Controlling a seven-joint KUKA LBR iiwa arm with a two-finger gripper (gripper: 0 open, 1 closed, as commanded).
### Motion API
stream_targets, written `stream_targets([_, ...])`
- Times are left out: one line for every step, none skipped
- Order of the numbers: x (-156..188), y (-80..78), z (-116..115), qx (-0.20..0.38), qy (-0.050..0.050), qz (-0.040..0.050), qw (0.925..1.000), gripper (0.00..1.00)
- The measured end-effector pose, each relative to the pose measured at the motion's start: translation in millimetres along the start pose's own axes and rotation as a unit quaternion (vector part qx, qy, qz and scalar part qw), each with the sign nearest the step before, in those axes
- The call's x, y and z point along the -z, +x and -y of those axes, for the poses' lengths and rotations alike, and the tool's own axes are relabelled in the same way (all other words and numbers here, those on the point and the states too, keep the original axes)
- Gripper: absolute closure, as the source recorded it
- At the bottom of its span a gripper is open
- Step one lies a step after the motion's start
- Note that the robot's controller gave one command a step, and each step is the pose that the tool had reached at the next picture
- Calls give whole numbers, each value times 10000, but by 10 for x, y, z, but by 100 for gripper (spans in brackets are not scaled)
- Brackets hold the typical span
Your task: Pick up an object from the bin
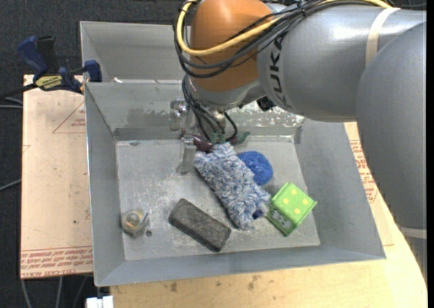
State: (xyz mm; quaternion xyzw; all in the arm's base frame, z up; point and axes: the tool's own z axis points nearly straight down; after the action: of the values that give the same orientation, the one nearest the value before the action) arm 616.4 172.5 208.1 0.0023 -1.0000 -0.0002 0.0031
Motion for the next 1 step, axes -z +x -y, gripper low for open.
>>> stream_targets([51, -11, 9, -14, -5, 35, 10000, 0])
